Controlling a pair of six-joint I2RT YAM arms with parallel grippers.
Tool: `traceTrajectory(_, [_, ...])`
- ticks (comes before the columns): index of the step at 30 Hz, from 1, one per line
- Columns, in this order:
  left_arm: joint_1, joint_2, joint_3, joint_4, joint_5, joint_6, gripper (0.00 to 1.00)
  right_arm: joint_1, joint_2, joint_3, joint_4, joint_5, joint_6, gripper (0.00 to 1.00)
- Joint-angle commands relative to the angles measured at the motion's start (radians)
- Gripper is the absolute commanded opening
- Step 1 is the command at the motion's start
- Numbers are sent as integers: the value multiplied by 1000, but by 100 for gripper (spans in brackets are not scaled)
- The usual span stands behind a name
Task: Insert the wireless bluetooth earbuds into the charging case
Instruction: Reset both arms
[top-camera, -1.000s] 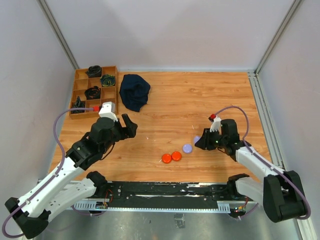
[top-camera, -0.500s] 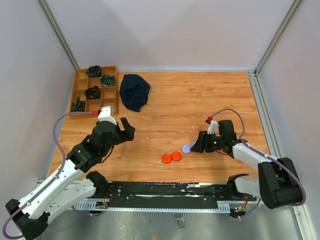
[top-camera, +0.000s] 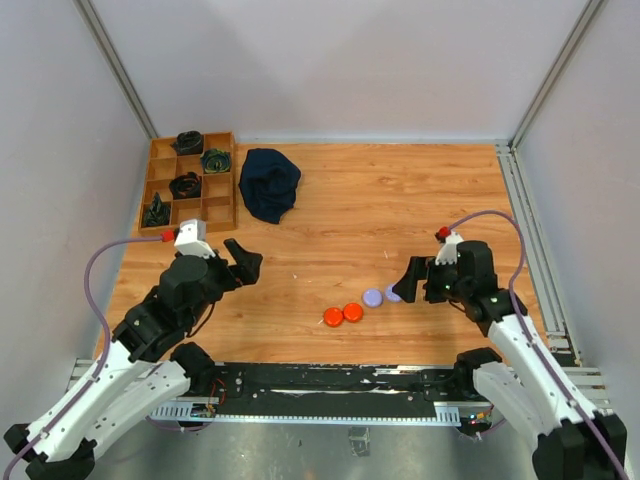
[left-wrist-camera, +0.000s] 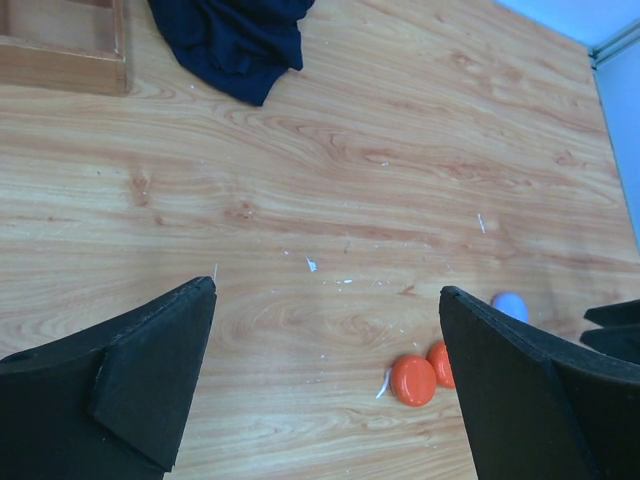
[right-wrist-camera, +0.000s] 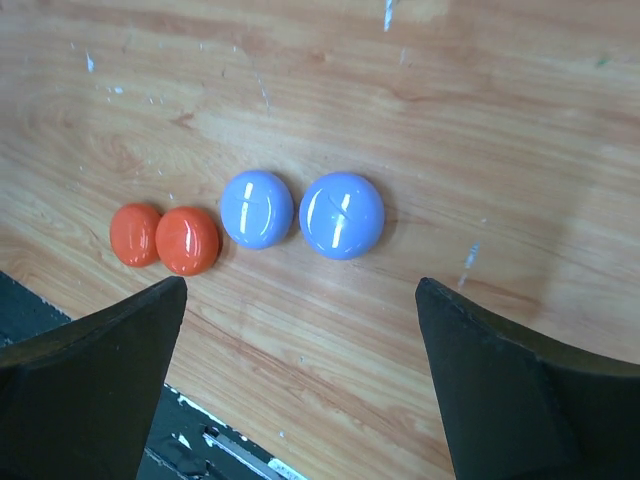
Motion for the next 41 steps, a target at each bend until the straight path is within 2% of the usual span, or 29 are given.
traceTrajectory(1, [7, -62, 4, -31, -16, -30, 99, -10, -173, 91, -211, 171, 64, 99])
traceTrajectory(3, [7, -93, 7, -42, -11, -32, 99, -10, -257, 113, -250, 201, 78, 99])
traceTrajectory(8, [7, -207, -18, -56, 4, -38, 99, -9, -510, 118, -217, 140, 5, 99])
traceTrajectory(13, [7, -325, -52, -65, 9, -29, 99, -10, -688, 176, -275, 296, -13, 98])
traceTrajectory(21, [7, -419, -49, -62, -34, -65, 99, -10, -726, 254, -350, 419, -110, 99])
traceTrajectory(41, [7, -499, -72, -41, 32, -16, 99, -10, -764, 220, -340, 441, -103, 99])
